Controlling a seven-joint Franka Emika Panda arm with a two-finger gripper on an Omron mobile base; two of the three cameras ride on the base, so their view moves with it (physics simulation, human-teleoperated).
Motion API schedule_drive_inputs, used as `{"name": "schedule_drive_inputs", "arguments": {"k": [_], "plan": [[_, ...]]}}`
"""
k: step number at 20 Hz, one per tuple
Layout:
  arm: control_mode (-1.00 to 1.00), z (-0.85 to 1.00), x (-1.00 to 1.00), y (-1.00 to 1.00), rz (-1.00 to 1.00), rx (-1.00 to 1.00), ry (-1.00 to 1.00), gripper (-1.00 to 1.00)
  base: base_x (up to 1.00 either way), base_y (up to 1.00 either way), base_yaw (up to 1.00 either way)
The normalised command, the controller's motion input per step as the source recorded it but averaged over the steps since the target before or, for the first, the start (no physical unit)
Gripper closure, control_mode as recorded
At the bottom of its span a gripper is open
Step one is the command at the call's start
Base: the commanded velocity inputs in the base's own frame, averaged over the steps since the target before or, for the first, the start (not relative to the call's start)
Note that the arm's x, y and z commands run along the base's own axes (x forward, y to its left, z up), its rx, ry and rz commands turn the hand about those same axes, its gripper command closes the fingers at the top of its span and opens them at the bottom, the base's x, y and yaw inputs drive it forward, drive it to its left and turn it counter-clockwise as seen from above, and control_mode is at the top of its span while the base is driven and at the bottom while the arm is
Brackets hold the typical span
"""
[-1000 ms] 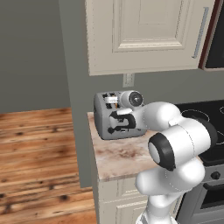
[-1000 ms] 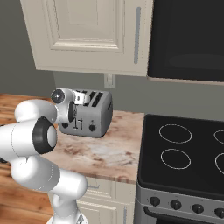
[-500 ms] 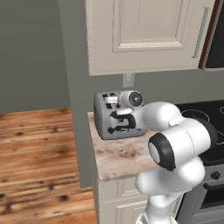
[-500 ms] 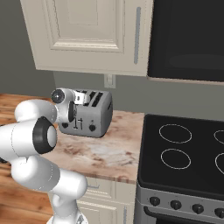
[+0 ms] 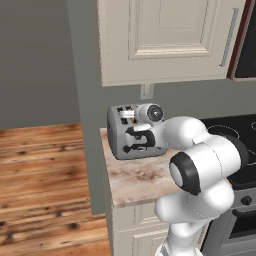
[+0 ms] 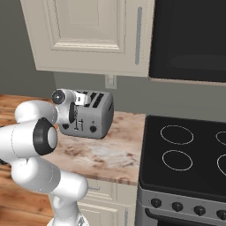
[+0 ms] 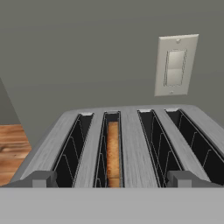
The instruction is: Start the toaster. Once the lever pops up, take the bread to the plate on the dining counter.
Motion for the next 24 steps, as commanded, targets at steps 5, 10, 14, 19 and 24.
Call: {"name": "schedule_drive_inputs", "arguments": {"k": [5,10,14,19,24], "plan": [[-1.0,0.0,0.0,0.0,0.0,0.0,0.0,-1.0,0.0,0.0,0.0],[-1.0,0.0,0.0,0.0,0.0,0.0,0.0,-1.0,0.0,0.0,0.0],[-1.0,0.0,0.0,0.0,0.0,0.0,0.0,-1.0,0.0,0.0,0.0],[-1.0,0.0,0.0,0.0,0.0,0.0,0.0,-1.0,0.0,0.0,0.0],[-1.0,0.0,0.0,0.0,0.0,0.0,0.0,-1.0,0.0,0.0,0.0]]}}
